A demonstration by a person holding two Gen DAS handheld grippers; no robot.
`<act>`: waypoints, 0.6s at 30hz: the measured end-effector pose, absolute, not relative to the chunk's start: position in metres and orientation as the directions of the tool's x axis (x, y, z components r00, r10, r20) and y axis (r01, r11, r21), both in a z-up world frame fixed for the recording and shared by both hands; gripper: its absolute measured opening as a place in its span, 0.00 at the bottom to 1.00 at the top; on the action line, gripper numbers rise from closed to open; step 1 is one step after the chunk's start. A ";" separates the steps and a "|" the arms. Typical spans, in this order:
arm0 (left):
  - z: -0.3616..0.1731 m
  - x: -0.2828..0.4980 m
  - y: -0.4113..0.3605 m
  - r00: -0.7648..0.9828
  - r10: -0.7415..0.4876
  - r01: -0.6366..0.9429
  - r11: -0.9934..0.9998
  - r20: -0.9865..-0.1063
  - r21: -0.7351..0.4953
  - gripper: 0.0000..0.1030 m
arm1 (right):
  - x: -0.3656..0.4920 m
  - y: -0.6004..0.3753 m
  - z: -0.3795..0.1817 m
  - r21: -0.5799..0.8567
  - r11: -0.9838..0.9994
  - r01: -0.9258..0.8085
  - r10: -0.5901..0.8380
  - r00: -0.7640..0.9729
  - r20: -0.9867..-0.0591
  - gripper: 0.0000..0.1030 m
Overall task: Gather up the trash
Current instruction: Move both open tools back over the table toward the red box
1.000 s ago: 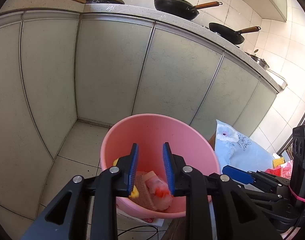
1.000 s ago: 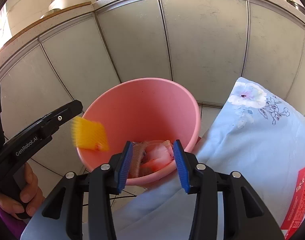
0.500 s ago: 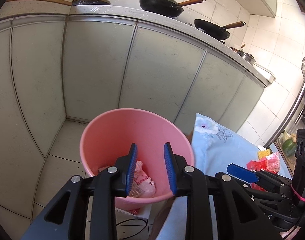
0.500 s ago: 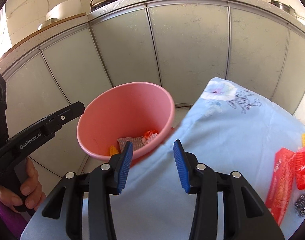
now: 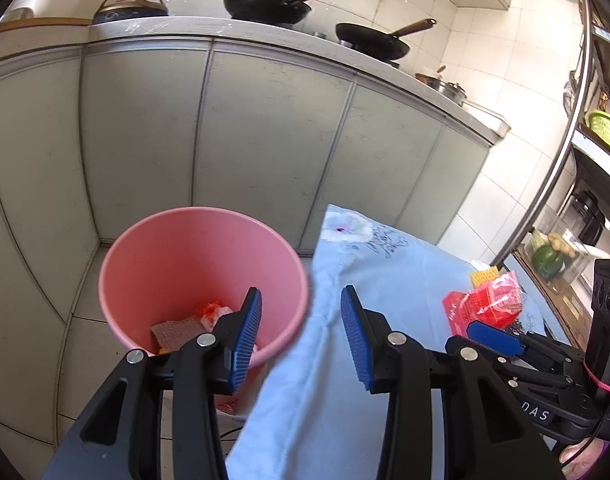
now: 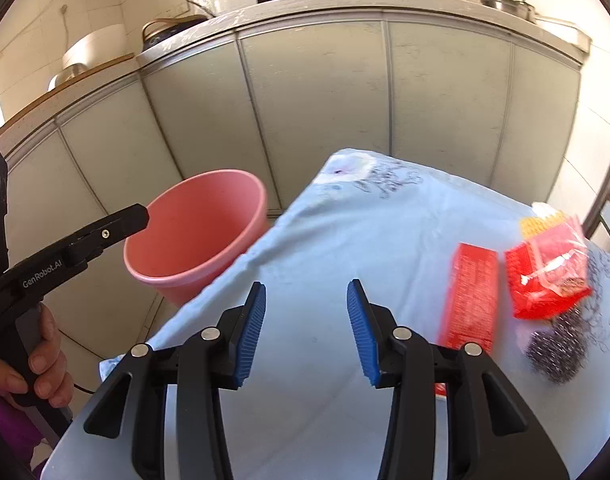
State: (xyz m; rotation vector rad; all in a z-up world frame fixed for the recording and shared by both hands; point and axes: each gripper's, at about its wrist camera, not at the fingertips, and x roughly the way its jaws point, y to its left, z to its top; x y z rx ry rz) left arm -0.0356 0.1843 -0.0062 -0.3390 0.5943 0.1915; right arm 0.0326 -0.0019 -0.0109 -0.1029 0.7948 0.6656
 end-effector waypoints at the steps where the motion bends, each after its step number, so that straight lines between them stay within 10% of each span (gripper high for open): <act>1: -0.006 -0.034 0.180 0.811 0.066 -0.262 0.930 -0.581 -0.259 0.39 | 0.033 -0.008 -0.011 0.157 0.799 -0.580 0.509 0.517 -0.688 0.42; 18: -0.013 -0.014 0.110 0.788 -0.049 -0.132 0.960 -0.614 -0.246 0.44 | 0.031 -0.110 -0.023 0.174 0.903 -0.394 0.400 0.618 -0.677 0.42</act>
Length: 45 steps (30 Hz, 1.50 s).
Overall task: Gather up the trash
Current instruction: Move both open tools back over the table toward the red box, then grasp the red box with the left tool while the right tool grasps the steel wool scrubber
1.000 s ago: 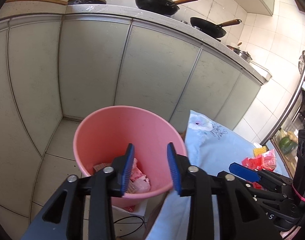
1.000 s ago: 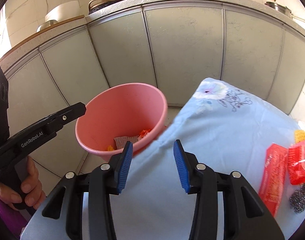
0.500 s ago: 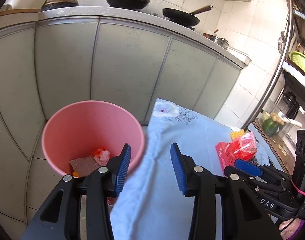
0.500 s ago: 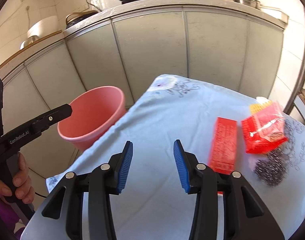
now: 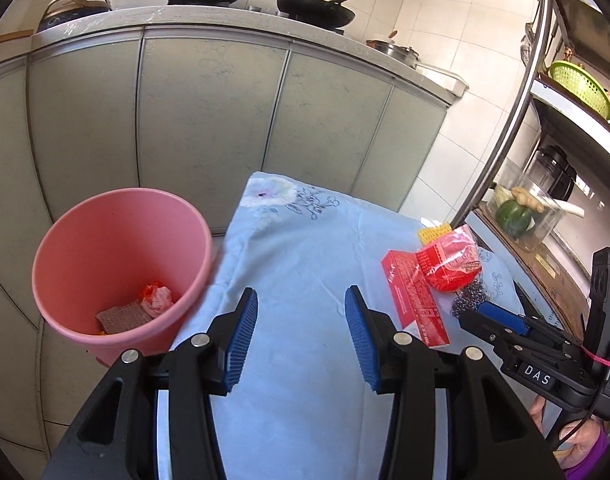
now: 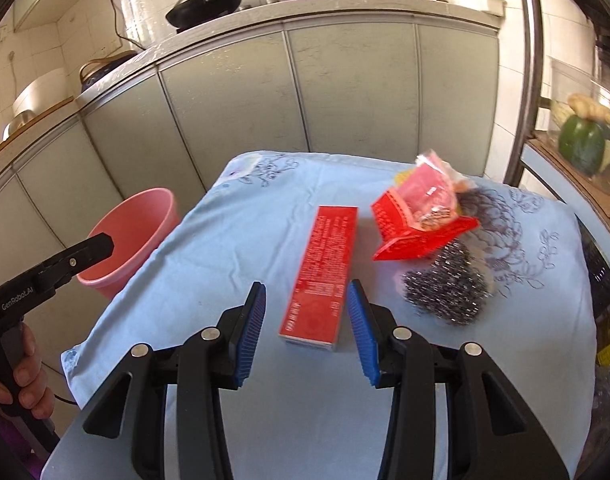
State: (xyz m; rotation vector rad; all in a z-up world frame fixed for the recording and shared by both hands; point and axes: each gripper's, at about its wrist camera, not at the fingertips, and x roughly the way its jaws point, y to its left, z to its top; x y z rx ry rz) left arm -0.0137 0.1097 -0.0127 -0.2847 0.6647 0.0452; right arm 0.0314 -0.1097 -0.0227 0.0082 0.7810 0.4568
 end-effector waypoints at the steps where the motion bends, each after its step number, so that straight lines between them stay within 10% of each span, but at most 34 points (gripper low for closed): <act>1: -0.013 -0.013 0.107 0.785 -0.052 -0.129 0.961 -0.617 -0.245 0.44 | 0.031 -0.114 -0.024 0.178 0.905 -0.386 0.398 0.620 -0.677 0.42; 45: -0.053 0.092 -0.015 0.563 -0.173 -0.061 0.966 -0.808 -0.250 0.44 | 0.039 -0.222 -0.053 0.295 0.941 -0.166 0.324 0.694 -0.643 0.51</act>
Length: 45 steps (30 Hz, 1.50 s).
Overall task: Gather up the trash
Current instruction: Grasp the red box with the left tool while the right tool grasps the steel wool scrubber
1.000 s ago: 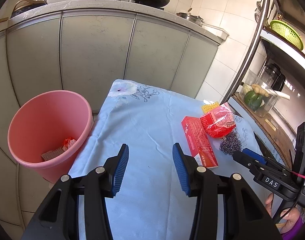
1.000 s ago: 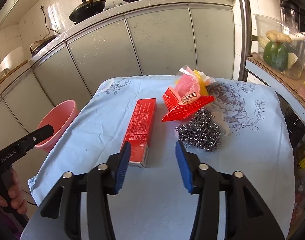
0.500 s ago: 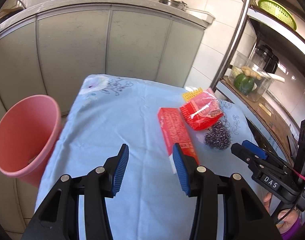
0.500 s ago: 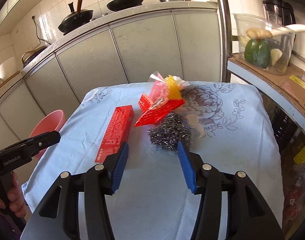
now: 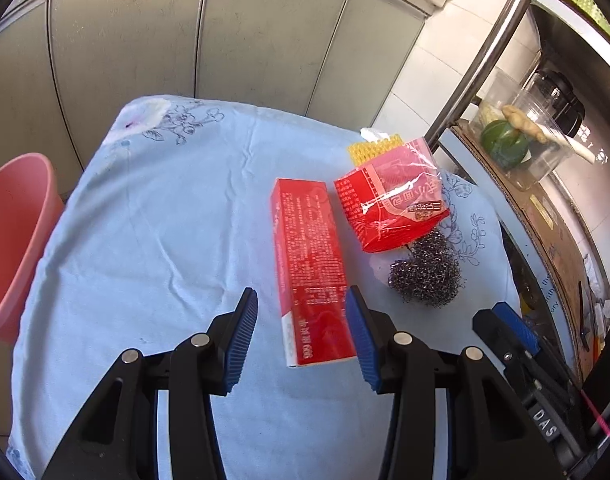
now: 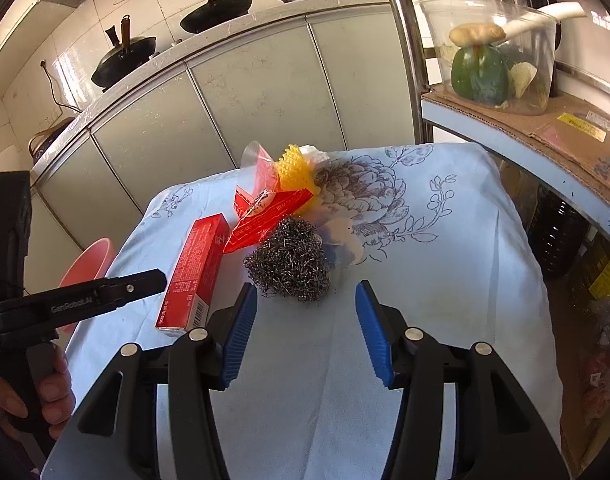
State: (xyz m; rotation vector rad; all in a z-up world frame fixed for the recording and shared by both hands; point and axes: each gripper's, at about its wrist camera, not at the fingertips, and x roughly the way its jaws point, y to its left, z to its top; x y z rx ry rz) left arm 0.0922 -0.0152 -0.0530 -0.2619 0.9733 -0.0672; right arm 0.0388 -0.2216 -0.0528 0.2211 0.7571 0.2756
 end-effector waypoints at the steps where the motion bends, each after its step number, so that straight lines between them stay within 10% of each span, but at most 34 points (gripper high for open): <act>1: -0.054 0.096 -0.020 0.561 -0.161 -0.058 0.971 -0.812 -0.233 0.44 | 0.039 -0.222 -0.054 0.297 0.940 -0.166 0.325 0.692 -0.644 0.51; 35: -0.075 0.099 -0.022 0.575 -0.081 -0.017 0.994 -0.814 -0.111 0.40 | 0.101 -0.192 -0.075 0.284 0.925 -0.254 0.381 0.581 -0.719 0.51; 45: -0.060 0.073 0.012 0.615 -0.091 -0.055 0.986 -0.783 -0.157 0.40 | 0.083 -0.196 -0.068 0.297 0.924 -0.242 0.383 0.583 -0.717 0.30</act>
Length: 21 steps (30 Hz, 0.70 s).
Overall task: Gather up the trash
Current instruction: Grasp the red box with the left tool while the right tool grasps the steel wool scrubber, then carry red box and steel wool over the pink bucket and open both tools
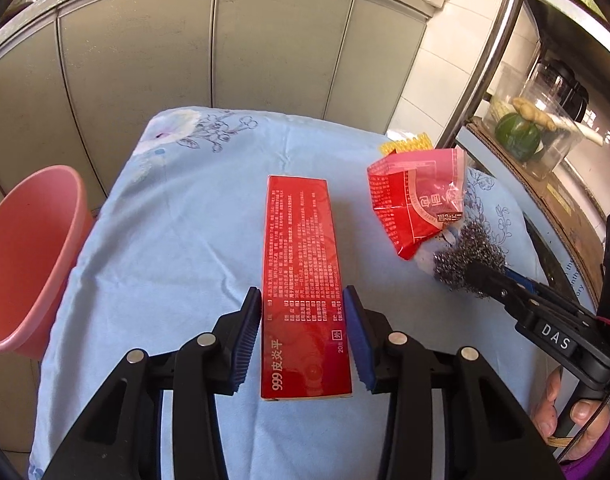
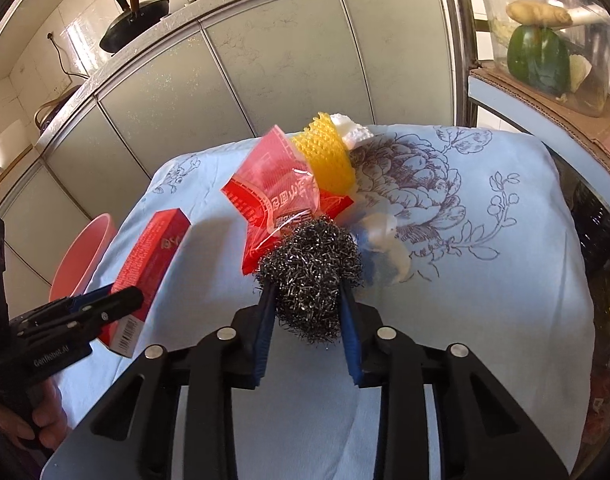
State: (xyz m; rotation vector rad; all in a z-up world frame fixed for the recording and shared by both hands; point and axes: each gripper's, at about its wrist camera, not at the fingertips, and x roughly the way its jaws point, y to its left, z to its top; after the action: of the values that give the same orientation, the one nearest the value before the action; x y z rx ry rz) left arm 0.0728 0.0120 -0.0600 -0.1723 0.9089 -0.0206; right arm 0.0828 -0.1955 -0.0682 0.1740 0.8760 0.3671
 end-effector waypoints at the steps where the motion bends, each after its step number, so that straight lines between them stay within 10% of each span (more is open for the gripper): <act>1: -0.058 0.068 0.014 0.624 -0.087 -0.056 0.986 -0.776 -0.155 0.40 | 0.078 -0.196 -0.066 0.297 0.924 -0.243 0.383 0.585 -0.715 0.30; 21: -0.021 -0.001 0.068 0.756 0.003 -0.136 0.979 -0.654 -0.153 0.40 | 0.033 -0.129 -0.011 0.227 0.883 -0.410 0.454 0.627 -0.634 0.30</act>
State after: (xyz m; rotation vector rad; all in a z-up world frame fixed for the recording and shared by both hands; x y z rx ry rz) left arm -0.0007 0.0677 -0.0211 -0.1960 0.7103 0.0761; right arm 0.0329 -0.1287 -0.0105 0.0629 0.7439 0.4953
